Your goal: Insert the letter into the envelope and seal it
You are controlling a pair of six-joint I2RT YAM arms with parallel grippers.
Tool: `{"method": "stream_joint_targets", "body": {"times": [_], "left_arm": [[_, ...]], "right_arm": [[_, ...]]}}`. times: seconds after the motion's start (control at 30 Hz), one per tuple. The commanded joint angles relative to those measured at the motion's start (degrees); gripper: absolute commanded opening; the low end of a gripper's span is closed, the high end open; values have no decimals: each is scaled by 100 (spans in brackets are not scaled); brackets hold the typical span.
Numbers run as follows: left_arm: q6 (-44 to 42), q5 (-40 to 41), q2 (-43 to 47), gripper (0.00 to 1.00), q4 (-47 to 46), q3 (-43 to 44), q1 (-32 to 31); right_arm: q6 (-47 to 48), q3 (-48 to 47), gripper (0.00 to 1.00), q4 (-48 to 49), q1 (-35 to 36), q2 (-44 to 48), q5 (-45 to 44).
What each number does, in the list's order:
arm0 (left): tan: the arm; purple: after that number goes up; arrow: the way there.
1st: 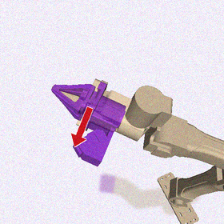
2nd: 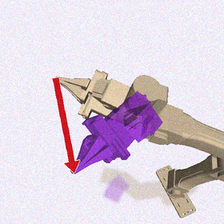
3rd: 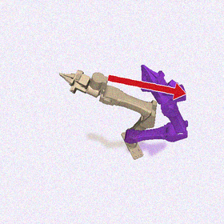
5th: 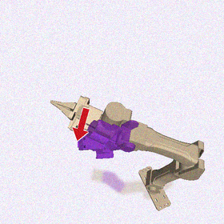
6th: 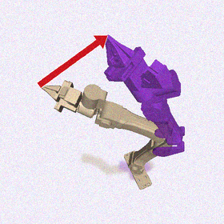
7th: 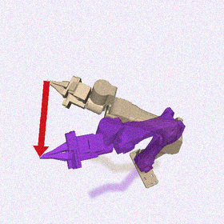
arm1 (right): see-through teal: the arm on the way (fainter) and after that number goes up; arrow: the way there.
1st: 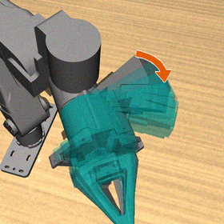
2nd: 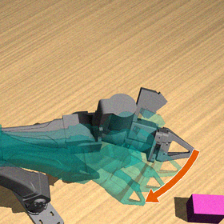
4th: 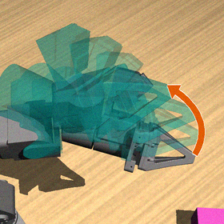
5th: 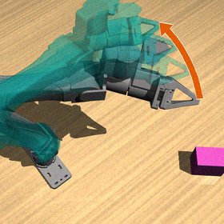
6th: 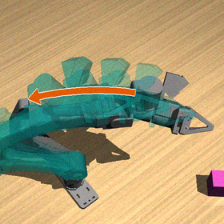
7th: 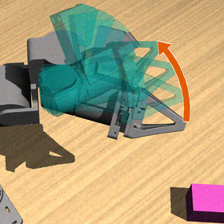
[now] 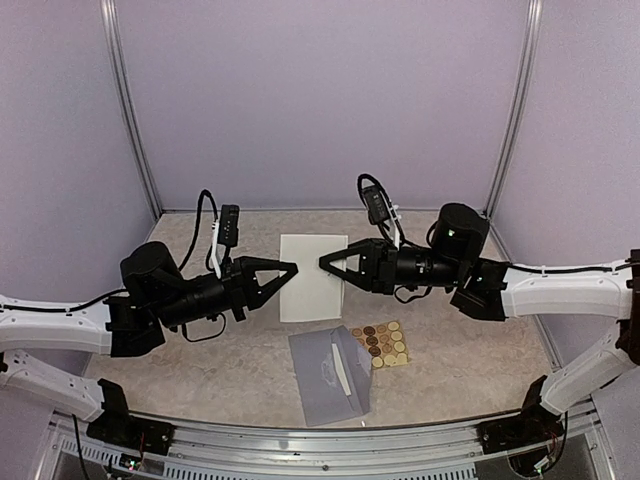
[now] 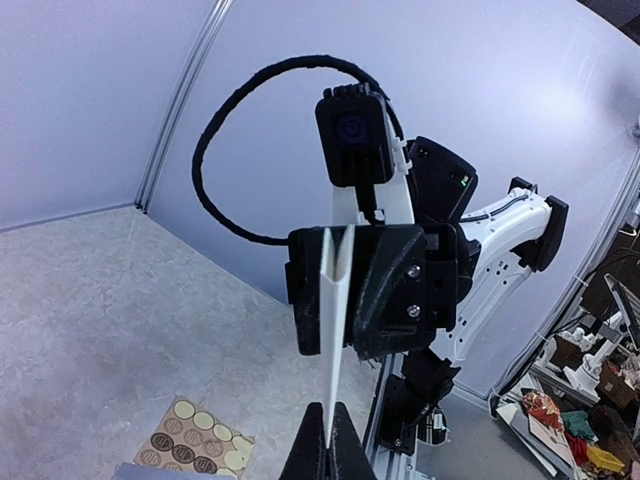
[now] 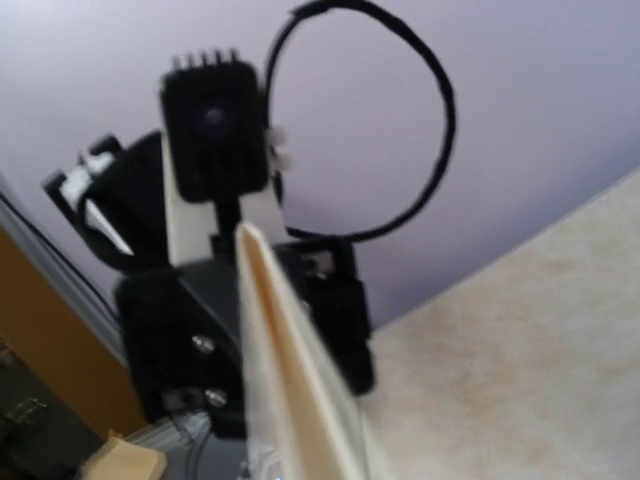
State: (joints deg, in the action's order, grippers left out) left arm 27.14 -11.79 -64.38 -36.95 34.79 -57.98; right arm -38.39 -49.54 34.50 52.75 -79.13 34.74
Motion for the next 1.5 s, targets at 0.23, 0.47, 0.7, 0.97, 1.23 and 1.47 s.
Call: {"method": "stream_joint_targets", "body": {"times": [0.23,0.47,0.7,0.97,1.23,1.47], "left_arm": [[702,543,-3,53,850,-117,-6],[2646,826,-270,63,1745,-539,-2],[3725,789,-552,64,1803,-996,-256],[3974,353,-1374,65,1511,-994,-293],[3893,106,-2068,65,1229,-829,-300],[3728,-181,-2638,55,1079,-655,-299]], "right_arm": [[205,-183,0,-1792,7,246,-1261],[-147,204,0,-3309,-172,410,-1693],[-432,578,0,-4130,-189,456,-2227],[-554,603,0,-4449,-205,172,-2508],[-573,612,0,-4351,-223,-233,-2432],[-540,507,0,-4618,-224,-518,-2582]]}}
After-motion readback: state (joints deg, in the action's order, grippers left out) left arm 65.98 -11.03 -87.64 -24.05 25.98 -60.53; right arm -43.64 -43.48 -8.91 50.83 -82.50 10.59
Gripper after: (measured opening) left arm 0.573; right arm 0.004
